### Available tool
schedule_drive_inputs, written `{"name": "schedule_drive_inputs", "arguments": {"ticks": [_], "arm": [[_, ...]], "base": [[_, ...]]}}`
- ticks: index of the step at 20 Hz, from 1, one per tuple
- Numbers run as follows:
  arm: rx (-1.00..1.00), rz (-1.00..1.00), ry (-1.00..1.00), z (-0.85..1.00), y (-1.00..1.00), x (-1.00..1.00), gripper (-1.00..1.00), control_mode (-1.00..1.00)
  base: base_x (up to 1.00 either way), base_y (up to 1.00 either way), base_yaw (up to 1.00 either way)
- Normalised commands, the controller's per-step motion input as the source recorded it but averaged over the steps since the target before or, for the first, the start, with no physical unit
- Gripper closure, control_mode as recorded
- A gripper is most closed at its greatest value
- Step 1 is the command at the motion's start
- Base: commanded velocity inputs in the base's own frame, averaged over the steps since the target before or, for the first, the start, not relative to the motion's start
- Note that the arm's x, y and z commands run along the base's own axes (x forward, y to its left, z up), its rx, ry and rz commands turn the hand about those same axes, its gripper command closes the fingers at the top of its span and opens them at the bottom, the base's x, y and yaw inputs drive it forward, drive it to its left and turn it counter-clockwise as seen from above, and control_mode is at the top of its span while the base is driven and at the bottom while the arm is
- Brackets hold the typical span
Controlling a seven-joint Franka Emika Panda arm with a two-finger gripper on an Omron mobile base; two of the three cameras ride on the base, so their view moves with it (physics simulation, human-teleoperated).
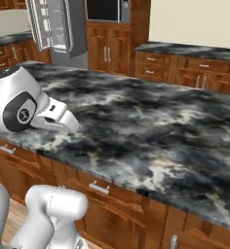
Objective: Take the cheese, fish, and lemon from the fridge and place them on the plate on the dining counter to create an appetizer plate.
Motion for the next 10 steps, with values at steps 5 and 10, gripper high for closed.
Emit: {"name": "schedule_drive_inputs", "arguments": {"ticks": [5, 10], "arm": [[0.0, 0.0, 0.0, 0.0, 0.0, 0.0, -1.0, 1.0], [0.0, 0.0, 0.0, 0.0, 0.0, 0.0, -1.0, 1.0]], "base": [[0.01, 1.0, 0.46], [0.54, 1.0, 0.27]]}}
